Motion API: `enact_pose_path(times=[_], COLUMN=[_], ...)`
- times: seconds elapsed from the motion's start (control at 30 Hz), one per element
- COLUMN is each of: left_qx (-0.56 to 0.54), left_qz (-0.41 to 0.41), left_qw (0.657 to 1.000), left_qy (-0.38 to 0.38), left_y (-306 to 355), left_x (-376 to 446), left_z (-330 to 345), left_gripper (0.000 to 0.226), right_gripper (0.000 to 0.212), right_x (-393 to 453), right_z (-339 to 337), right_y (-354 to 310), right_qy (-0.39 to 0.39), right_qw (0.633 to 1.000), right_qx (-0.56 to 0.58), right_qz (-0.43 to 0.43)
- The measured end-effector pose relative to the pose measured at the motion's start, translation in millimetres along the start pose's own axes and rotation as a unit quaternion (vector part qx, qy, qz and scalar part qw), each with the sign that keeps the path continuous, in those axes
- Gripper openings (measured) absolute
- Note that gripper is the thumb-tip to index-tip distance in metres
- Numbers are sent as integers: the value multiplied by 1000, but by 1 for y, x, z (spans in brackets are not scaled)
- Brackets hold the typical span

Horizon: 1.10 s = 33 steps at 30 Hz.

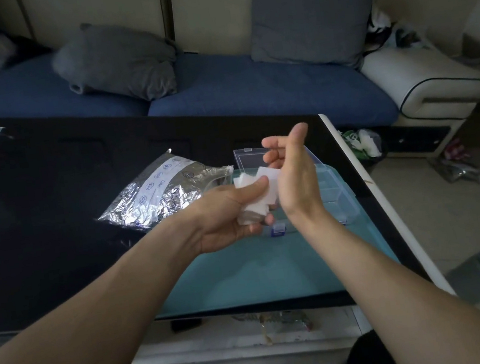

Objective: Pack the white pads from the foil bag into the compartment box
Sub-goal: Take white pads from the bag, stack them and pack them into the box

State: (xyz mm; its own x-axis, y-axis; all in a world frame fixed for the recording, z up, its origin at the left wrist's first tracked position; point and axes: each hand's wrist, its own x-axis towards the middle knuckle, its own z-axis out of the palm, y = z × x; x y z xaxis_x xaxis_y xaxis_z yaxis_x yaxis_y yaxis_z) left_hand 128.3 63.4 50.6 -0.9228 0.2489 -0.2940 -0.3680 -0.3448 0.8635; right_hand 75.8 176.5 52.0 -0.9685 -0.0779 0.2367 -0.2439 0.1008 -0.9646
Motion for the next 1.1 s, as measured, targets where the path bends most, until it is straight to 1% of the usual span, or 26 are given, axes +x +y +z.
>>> enact_pose_path(times=[0.03, 0.1, 0.17, 0.2, 0.23, 0.27, 0.37, 0.43, 0.5, 0.57, 0.63, 0.67, 0.7, 0.73, 0.77, 0.8, 0.83, 0.87, 0.9, 0.93, 0.97, 1.07, 1.1], left_qx=[-12, -27, -35, -39, -47, -54, -59, -63, -68, -69, -76, -52, 5, 103, 205, 280, 318, 334, 346, 367, 401, 519, 541], left_qz=[2, 9, 14, 14, 9, 6, -9, -15, -18, -19, -6, 13, 44, 90, 140, 196, 238, 268, 286, 284, 266, 184, 164], left_qw=[999, 997, 996, 997, 997, 996, 997, 998, 997, 996, 994, 993, 987, 965, 927, 884, 852, 832, 817, 804, 790, 741, 735], left_qy=[31, 75, 77, 71, 68, 67, 42, 27, 30, 51, 78, 109, 156, 224, 282, 320, 341, 353, 363, 373, 380, 384, 375], left_y=[0, 3, 7, 8, 10, 10, 10, 11, 10, 9, 9, 10, 12, 13, 16, 19, 23, 25, 27, 27, 26, 20, 17], left_x=[1, 2, 0, 0, -1, -1, -2, -4, -2, 1, 3, 3, 2, 1, -1, -3, -4, -6, -8, -7, -8, -7, -5], left_z=[-1, -4, -5, -6, -6, -8, -7, -4, -2, -1, -2, -3, -5, -9, -14, -20, -24, -29, -33, -38, -41, -55, -59], left_gripper=[21, 21, 17, 15, 15, 15, 17, 19, 13, 5, 5, 5, 4, 9, 15, 17, 15, 13, 12, 13, 18, 38, 42], right_gripper=[67, 73, 80, 87, 91, 89, 76, 74, 77, 85, 95, 98, 96, 88, 74, 59, 44, 32, 27, 29, 35, 66, 73], right_x=[2, 8, 10, 11, 11, 11, 10, 12, 12, 12, 12, 11, 10, 9, 8, 7, 6, 5, 2, 1, 0, 1, 1], right_z=[-4, -15, -29, -34, -38, -40, -40, -38, -36, -36, -36, -34, -32, -30, -26, -22, -17, -12, -6, 1, 7, 25, 29], right_y=[-1, 1, 4, 6, 8, 10, 13, 15, 14, 15, 15, 15, 15, 15, 16, 17, 18, 19, 22, 24, 28, 40, 44], right_qy=[-26, -121, -243, -287, -314, -327, -335, -333, -337, -347, -364, -367, -356, -335, -312, -290, -281, -288, -303, -320, -339, -379, -392], right_qw=[999, 992, 966, 948, 933, 925, 929, 929, 926, 920, 916, 917, 923, 932, 937, 936, 923, 903, 881, 860, 837, 749, 722], right_qx=[11, -20, -93, -136, -174, -189, -149, -152, -159, -165, -154, -143, -136, -137, -156, -197, -256, -308, -348, -381, -414, -529, -557], right_qz=[17, 19, 2, -13, -31, -45, -50, -53, -62, -79, -76, -63, -42, -21, -11, -23, -53, -83, -103, -113, -114, -122, -121])
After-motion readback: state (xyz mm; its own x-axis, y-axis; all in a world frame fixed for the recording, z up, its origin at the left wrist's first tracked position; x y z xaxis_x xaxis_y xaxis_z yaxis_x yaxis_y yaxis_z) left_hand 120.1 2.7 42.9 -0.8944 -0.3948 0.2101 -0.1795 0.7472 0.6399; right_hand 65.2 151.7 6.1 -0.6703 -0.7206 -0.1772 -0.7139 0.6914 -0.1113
